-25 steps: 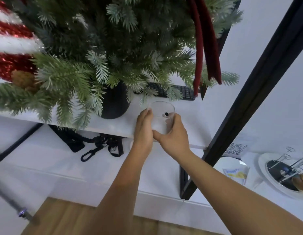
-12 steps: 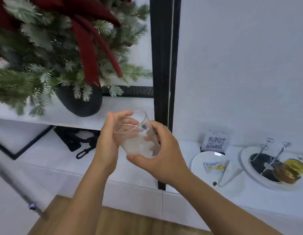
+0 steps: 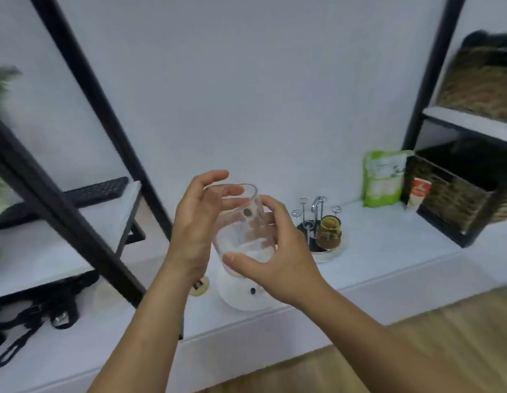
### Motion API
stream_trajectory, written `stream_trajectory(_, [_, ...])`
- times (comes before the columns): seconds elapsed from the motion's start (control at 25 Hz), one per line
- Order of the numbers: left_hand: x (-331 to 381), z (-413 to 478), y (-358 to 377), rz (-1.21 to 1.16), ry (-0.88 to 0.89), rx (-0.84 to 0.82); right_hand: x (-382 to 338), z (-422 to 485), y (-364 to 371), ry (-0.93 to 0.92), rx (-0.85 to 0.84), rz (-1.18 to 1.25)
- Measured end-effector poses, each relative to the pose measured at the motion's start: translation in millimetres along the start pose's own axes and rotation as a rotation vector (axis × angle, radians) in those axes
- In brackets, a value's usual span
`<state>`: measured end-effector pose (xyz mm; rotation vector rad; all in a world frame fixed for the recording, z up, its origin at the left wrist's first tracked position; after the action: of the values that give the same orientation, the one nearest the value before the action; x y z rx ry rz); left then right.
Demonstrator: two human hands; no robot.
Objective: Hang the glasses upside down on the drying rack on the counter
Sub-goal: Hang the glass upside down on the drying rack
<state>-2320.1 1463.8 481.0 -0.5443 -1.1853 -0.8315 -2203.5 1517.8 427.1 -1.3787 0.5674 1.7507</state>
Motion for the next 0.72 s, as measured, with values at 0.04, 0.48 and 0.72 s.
stream_trajectory(0.04, [-7,5,33,-0.001,-0.01,-0.072,9,-2,-33,0.038,0.067,0.011])
stream_trajectory(0.48, [-97,34,322,-0.146,-0.139,-0.501,101,-17,-304,0.266,0.661,0.423])
stream_trajectory(0.72, [-143,105,384,-0.201,-0.163,-0.454,144,52,-357,0.537,0.569,0.476])
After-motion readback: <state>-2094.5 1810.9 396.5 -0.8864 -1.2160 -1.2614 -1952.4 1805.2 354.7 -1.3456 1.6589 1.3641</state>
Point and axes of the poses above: each hand's wrist, its own z-axis towards the middle knuckle, its own y-axis out of the palm, x = y × z, the point moved 10 cm from there along z, towards the middle knuckle, and after that the axes turned 4 degrees about x, right-handed, at the moved point
